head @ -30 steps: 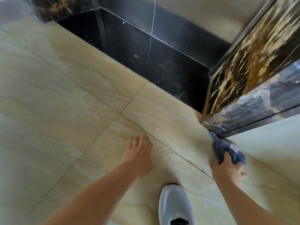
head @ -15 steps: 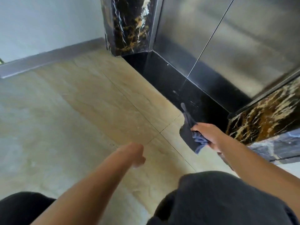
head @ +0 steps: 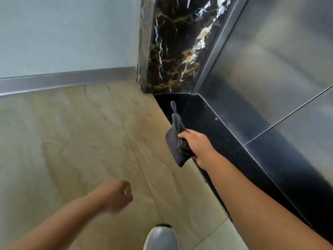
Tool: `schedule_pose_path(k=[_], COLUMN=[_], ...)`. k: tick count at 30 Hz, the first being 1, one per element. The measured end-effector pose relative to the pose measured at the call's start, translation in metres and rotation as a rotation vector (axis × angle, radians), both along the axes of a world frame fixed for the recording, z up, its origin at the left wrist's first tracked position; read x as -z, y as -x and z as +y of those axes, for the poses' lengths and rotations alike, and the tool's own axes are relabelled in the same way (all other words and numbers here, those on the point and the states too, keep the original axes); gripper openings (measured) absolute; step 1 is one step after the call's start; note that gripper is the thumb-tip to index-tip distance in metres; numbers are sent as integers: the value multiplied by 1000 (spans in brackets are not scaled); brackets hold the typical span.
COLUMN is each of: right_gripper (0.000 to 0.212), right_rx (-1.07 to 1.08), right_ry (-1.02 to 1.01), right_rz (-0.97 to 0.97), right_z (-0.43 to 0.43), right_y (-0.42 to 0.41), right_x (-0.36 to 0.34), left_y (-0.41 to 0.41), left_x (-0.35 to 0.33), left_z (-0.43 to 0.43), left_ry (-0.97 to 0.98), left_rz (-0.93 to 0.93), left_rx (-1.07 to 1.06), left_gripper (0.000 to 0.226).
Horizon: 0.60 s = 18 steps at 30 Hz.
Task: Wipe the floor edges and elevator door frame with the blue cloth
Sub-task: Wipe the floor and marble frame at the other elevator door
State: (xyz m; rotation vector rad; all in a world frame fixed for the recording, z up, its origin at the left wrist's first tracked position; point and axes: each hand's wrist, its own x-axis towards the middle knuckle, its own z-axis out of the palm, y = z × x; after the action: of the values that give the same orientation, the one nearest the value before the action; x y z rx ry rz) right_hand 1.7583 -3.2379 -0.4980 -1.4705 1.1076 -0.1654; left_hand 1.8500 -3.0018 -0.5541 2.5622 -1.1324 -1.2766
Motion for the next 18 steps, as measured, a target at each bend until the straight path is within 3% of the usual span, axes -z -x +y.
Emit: schedule_pose_path(k=[4,7,10,13,16,18], right_gripper=[13,21,14,14,40,47], right_rx=[133,128,153,222,203,42], right_ry=[-177,-153,57,395,628,665], right_rz=[-46,-49,-75,-72,89,216], right_z=[-65,-121,-192,-245,-271,-272], right_y=[-35,-58,-86,-107,-133,-149], right_x=[58,71,68,67,84,106], left_y=[-49,-88,-124,-146,-161,-168], left_x=[18,23,37,56,74,83], left_z=[-86,-143,-190,-215,-217,-212], left_ry=[-10,-12,32,105,129,122], left_rz=[-126,-207,-300,-453,-516,-547], left_rx=[-25,-29,-35,-31,25,61], left_gripper=[23,29,40,53,55,55])
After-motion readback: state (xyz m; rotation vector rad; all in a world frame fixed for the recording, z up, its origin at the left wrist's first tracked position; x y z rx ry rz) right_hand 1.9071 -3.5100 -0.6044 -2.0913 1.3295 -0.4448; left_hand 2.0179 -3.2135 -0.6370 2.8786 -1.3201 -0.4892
